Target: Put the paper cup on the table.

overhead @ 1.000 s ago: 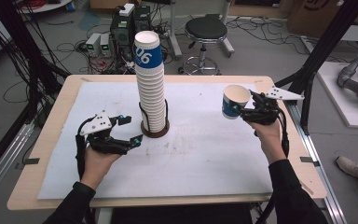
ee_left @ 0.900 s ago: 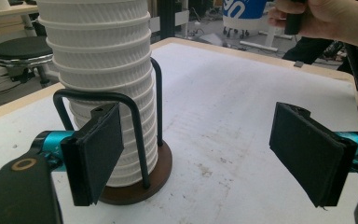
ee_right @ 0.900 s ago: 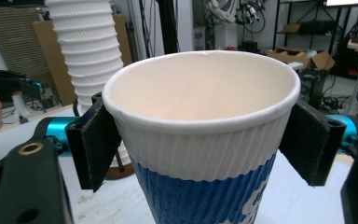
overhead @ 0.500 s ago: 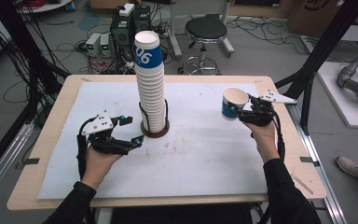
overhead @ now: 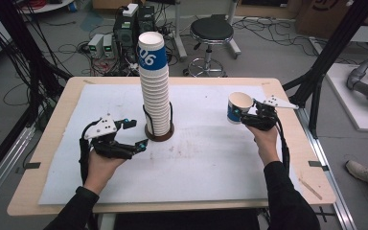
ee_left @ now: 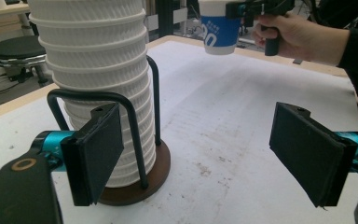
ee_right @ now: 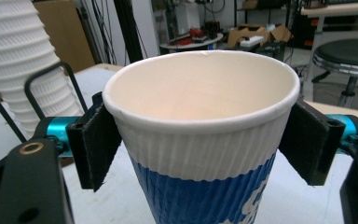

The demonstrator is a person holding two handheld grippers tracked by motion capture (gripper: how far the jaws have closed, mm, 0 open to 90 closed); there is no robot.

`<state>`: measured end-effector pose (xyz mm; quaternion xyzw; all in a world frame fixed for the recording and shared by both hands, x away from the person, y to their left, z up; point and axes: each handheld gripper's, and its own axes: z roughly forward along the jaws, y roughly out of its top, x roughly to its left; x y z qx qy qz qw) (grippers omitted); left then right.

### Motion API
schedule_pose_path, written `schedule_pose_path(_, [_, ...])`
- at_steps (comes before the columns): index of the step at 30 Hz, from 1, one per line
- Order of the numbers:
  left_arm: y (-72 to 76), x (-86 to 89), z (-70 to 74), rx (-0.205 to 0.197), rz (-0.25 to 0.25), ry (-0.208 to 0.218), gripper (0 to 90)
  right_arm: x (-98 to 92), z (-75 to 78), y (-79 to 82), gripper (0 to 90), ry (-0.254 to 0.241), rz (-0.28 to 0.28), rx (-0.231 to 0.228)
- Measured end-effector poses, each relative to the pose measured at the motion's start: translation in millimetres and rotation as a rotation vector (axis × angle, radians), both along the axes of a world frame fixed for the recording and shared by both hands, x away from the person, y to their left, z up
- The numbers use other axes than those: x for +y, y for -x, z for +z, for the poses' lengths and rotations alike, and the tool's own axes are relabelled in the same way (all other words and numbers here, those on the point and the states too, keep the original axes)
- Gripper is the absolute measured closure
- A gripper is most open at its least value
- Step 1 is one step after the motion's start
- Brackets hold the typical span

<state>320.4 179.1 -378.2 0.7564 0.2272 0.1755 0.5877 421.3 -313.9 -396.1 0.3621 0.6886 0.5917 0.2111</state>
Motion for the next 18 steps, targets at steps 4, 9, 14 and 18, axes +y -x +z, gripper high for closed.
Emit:
schedule_pose_path(4, [0.0, -0.6, -0.1, 0.002, -0.003, 0.0, 17.5, 2.0, -8.1, -4.6, 21.0, 0.004, -0.025, 0.005])
schedule_pose_path(9, [0.2, -0.4, -0.3, 0.001, -0.003, -0.003, 17.5, -0.2, -19.8, -9.0, 21.0, 0.008, -0.059, 0.029])
schedule_pose_path(14, [0.1, -1.0, -0.7, 0.001, -0.003, -0.003, 17.5, -2.7, -28.5, -11.0, 21.0, 0.016, -0.086, 0.04])
schedule_pose_path(18, [-0.1, -1.4, -1.2, 0.004, -0.003, -0.005, 17.5, -3.1, -34.4, -14.8, 21.0, 0.032, -0.101, 0.057])
